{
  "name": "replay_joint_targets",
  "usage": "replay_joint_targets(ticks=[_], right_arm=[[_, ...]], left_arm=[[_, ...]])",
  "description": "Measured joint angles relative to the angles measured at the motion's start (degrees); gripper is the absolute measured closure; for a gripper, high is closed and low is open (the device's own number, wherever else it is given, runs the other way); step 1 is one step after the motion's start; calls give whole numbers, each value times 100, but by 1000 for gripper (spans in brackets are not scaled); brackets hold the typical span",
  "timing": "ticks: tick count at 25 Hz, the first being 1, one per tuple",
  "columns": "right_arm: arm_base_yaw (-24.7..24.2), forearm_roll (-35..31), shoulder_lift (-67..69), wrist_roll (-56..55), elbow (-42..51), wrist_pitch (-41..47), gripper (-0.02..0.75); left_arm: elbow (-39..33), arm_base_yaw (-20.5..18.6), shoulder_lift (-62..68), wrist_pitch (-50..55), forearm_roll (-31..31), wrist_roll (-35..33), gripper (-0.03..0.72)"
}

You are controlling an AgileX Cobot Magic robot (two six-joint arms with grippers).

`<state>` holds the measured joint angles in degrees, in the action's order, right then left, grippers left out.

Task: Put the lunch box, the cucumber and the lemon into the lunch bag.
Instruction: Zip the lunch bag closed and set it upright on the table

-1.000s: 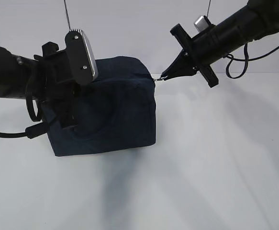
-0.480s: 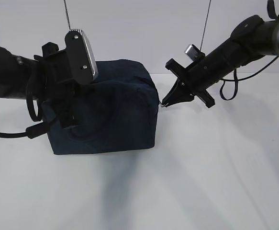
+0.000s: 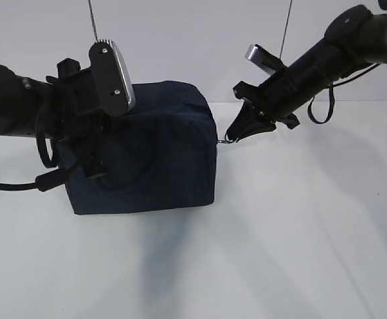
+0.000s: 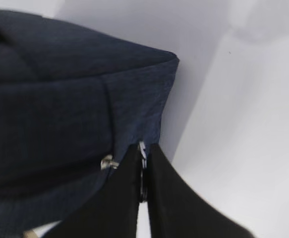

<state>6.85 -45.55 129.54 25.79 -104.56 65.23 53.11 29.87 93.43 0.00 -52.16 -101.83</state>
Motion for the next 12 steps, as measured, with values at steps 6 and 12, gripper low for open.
replay_joint_targets(ticks=[6, 12], right_arm=[[-75, 391, -343, 1425, -177, 368, 429], [-103, 989, -491, 2506, -176, 428, 353]], left_arm=[[0, 0, 0, 0, -275, 0, 695], [0, 0, 0, 0, -696, -10, 695]])
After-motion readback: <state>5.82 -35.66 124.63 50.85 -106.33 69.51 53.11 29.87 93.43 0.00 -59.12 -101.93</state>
